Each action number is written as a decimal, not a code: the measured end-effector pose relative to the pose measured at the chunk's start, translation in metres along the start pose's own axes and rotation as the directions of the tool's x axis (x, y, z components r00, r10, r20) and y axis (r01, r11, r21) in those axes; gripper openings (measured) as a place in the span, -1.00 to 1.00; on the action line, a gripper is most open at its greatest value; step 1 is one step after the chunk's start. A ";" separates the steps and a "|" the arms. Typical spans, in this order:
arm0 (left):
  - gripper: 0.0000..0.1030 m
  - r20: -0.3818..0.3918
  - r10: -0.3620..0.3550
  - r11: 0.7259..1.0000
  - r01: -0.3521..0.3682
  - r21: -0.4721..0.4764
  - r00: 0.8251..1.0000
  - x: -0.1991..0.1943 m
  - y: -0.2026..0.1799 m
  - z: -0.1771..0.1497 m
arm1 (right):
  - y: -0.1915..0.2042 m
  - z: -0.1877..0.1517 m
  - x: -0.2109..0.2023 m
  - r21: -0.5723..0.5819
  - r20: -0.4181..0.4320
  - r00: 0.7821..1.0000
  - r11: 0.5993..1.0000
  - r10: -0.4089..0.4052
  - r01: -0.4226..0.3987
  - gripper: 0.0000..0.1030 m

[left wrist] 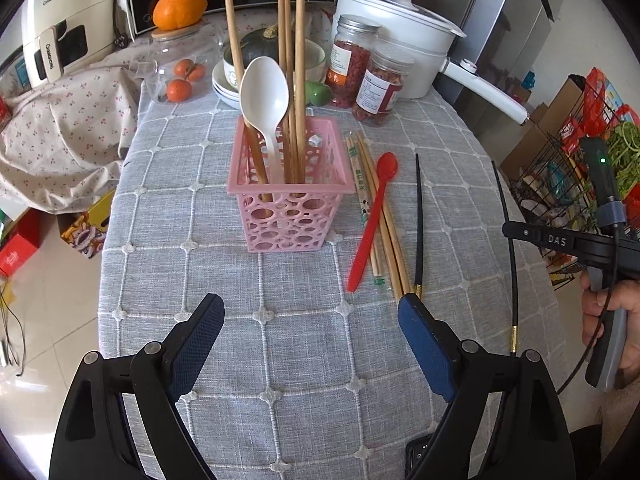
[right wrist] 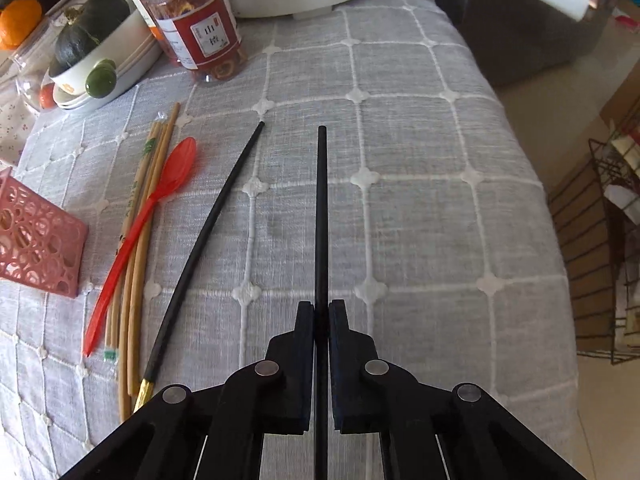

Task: Organize utensils
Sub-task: 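Grasp one black chopstick with the right tool while the left tool grasps the other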

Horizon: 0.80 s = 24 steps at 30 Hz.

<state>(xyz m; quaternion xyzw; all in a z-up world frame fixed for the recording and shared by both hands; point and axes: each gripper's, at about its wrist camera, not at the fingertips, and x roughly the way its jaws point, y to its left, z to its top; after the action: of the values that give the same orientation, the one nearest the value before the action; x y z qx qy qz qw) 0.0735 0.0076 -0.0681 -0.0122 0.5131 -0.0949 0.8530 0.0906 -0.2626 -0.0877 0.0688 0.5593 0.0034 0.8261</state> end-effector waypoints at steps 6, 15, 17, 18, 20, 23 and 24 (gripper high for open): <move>0.68 -0.003 -0.034 0.999 0.034 0.037 0.999 -0.005 -0.019 -0.008 | -0.002 -0.022 -0.037 0.022 0.071 0.997 0.999 0.042 -0.044 -0.91; 0.26 -0.059 -0.076 0.992 0.081 0.092 0.995 0.008 -0.048 0.002 | -0.022 -0.025 -0.048 0.028 0.104 0.988 0.992 0.116 -0.120 -0.91; 0.07 -0.084 -0.090 0.989 0.099 0.107 0.992 0.019 -0.057 0.014 | -0.024 -0.024 -0.044 0.027 0.088 0.987 0.990 0.138 -0.140 -0.91; -0.13 -0.102 -0.101 0.987 0.112 0.113 0.990 0.027 -0.062 0.021 | -0.024 -0.024 -0.042 0.022 0.083 0.985 0.988 0.148 -0.150 -0.91; -0.36 -0.136 -0.106 0.986 0.123 0.117 0.985 0.045 -0.073 0.037 | -0.023 -0.021 -0.041 0.008 0.080 0.984 0.987 0.162 -0.163 -0.91; -0.43 -0.173 -0.121 0.983 0.142 0.115 0.977 0.074 -0.088 0.058 | -0.025 -0.015 -0.046 0.007 0.093 0.977 0.981 0.190 -0.192 -0.91; -0.46 -0.186 -0.120 0.983 0.144 0.118 0.975 0.084 -0.093 0.065 | -0.026 -0.014 -0.047 0.007 0.097 0.975 0.979 0.200 -0.201 -0.91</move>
<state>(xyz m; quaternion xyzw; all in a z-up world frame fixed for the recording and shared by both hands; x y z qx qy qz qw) 0.1548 -0.1035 -0.1002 0.0180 0.5780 -0.1854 0.7945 0.0585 -0.2903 -0.0523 0.1318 0.5091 0.0788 0.8469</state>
